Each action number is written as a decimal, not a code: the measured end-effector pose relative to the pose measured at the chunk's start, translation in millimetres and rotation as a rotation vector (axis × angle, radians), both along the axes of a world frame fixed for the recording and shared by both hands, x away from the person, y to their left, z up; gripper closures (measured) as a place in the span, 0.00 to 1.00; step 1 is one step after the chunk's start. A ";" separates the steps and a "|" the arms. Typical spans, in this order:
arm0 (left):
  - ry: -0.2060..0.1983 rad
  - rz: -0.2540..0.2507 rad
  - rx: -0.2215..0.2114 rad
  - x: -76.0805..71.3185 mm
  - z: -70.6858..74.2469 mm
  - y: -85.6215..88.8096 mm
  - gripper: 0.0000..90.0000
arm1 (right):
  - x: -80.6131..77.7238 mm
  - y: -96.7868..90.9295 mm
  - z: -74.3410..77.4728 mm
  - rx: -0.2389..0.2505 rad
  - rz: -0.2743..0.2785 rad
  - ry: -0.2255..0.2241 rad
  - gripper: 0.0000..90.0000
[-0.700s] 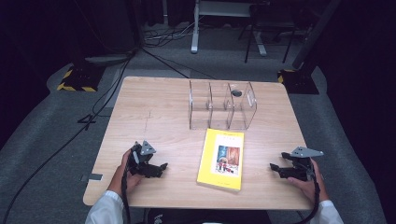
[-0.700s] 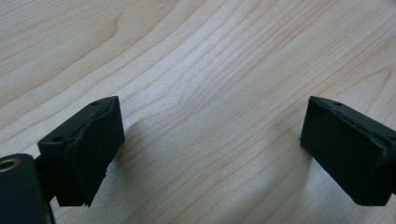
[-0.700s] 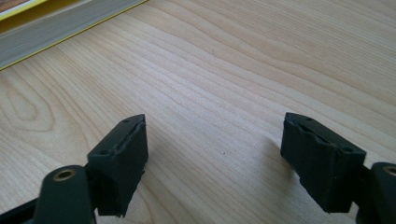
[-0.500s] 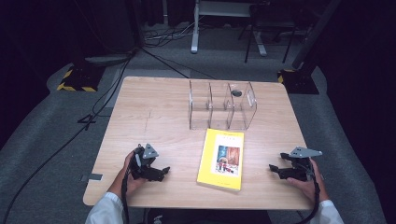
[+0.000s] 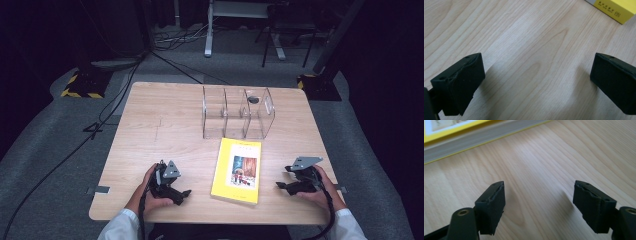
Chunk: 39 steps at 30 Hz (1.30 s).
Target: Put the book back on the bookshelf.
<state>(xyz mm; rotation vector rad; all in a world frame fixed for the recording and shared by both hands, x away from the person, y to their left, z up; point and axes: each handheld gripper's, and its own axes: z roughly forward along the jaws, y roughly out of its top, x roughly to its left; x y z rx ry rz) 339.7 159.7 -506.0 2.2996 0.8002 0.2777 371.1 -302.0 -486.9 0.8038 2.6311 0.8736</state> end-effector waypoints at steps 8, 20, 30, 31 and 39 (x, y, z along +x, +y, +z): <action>0.000 -0.014 0.003 -4.2 0.3 -9.0 0.00 | 2.5 46.5 2.5 -0.032 0.135 0.058 0.29; 0.001 -0.026 0.004 -5.0 0.3 -13.5 0.00 | -1.2 72.5 8.1 -0.123 0.271 0.133 0.28; 0.000 -0.027 0.003 -4.8 0.2 -13.7 0.00 | -3.1 71.4 5.7 -0.087 0.272 0.114 0.28; 0.001 -0.028 0.002 -4.8 0.2 -13.8 0.00 | -3.4 70.6 5.3 -0.078 0.281 0.109 0.28; 0.002 -0.036 0.004 -9.4 0.7 -21.4 0.01 | -3.4 59.9 4.8 0.045 0.265 0.118 0.32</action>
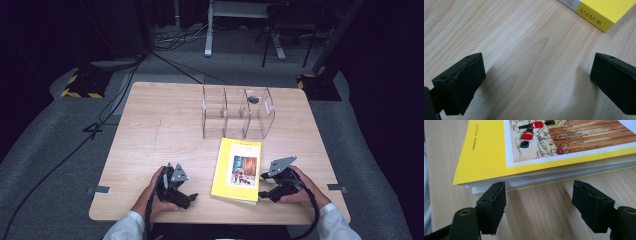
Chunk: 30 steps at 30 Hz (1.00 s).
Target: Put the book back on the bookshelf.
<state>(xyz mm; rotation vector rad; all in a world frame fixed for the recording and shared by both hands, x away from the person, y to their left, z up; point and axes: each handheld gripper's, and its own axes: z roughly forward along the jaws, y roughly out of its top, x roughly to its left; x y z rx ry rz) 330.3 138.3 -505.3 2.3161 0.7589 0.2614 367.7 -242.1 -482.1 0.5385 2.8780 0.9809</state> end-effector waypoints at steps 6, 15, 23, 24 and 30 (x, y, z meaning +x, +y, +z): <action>-0.017 -0.103 -0.031 -11.5 8.2 -23.7 0.22 | -0.8 1.0 2.4 0.082 0.011 0.024 0.36; -0.075 -0.242 -0.075 -28.8 25.4 -82.1 0.20 | -3.8 13.8 11.8 0.143 0.009 -0.013 0.36; -0.082 -0.226 -0.073 -25.0 19.3 -114.2 0.20 | -8.3 14.8 26.1 0.225 -0.019 -0.048 0.38; -0.113 -0.214 -0.061 -25.5 17.2 -120.6 0.19 | -8.8 15.2 28.3 0.237 -0.024 -0.053 0.39; -0.147 -0.155 -0.068 -23.6 18.1 -127.6 0.24 | -11.6 19.0 34.5 0.266 -0.035 -0.069 0.39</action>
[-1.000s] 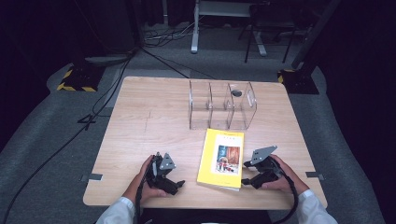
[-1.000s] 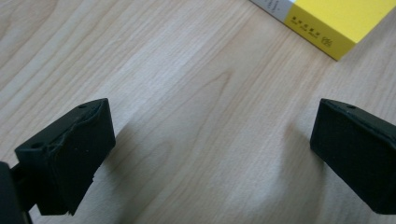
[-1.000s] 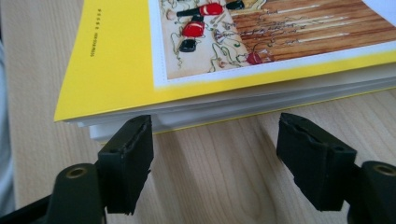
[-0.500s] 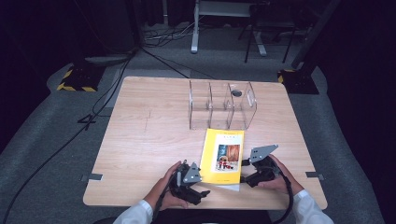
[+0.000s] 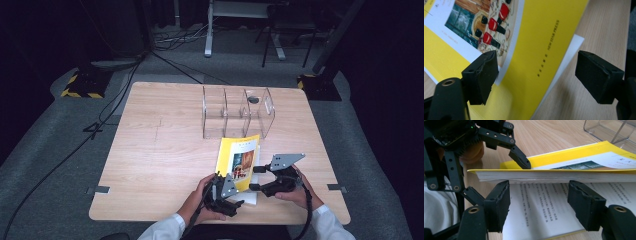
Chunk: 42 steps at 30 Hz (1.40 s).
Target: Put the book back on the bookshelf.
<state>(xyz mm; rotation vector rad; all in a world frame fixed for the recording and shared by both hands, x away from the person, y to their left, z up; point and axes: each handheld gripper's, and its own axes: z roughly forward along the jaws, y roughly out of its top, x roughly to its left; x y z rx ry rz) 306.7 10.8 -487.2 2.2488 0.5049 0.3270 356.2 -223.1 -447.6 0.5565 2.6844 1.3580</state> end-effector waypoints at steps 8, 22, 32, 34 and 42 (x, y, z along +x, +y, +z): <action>-0.028 0.021 -0.043 0.9 6.8 9.1 0.59 | 0.0 3.9 2.2 0.027 -0.017 -0.010 0.39; -0.046 -0.030 -0.018 5.4 18.5 51.5 0.91 | -5.9 -7.4 14.6 0.090 -0.019 -0.074 0.38; -0.006 -0.081 -0.021 4.0 17.8 99.5 0.91 | -11.7 9.6 32.8 0.069 0.044 -0.202 0.35; 0.002 -0.093 -0.012 3.3 17.7 105.9 0.91 | -10.5 19.9 34.7 0.055 0.064 -0.218 0.35; 0.031 -0.094 -0.032 5.9 18.0 127.3 0.89 | -3.1 45.3 27.5 -0.023 0.151 -0.217 0.35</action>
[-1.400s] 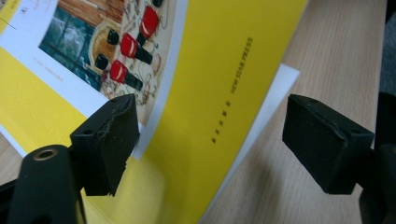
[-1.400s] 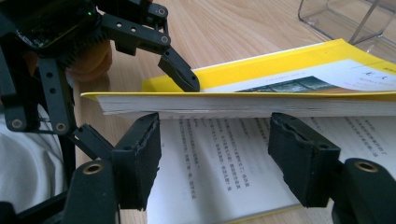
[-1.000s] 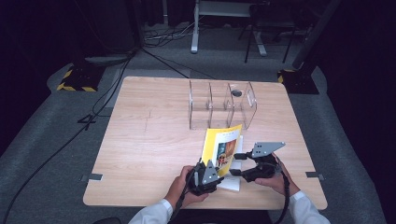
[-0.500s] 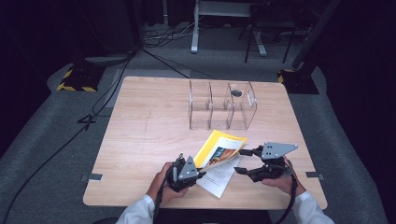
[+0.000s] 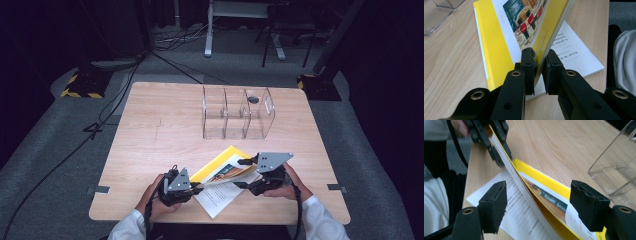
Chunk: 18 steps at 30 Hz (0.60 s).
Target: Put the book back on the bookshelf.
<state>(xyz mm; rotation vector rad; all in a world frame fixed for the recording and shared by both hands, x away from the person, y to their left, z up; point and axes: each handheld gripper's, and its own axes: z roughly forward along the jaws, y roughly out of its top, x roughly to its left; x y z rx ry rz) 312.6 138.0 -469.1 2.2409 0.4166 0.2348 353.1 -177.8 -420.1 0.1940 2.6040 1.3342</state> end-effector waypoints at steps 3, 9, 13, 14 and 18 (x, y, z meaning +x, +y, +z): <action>0.003 0.006 0.001 2.0 0.7 6.7 0.88 | 4.2 2.0 -9.1 -0.035 0.005 0.016 0.37; 0.015 0.025 -0.002 7.1 0.5 23.9 0.86 | 7.0 1.7 -28.2 -0.121 -0.017 -0.012 0.38; 0.027 0.043 -0.008 11.1 -0.4 35.3 0.83 | 11.4 1.1 -40.2 -0.167 -0.080 -0.060 0.50; 0.032 0.047 -0.010 11.8 -0.7 37.3 0.82 | 13.0 0.2 -43.6 -0.176 -0.087 -0.067 0.55; 0.030 0.060 -0.009 14.7 -0.6 42.3 0.80 | 14.4 -3.1 -49.7 -0.152 -0.071 -0.090 0.70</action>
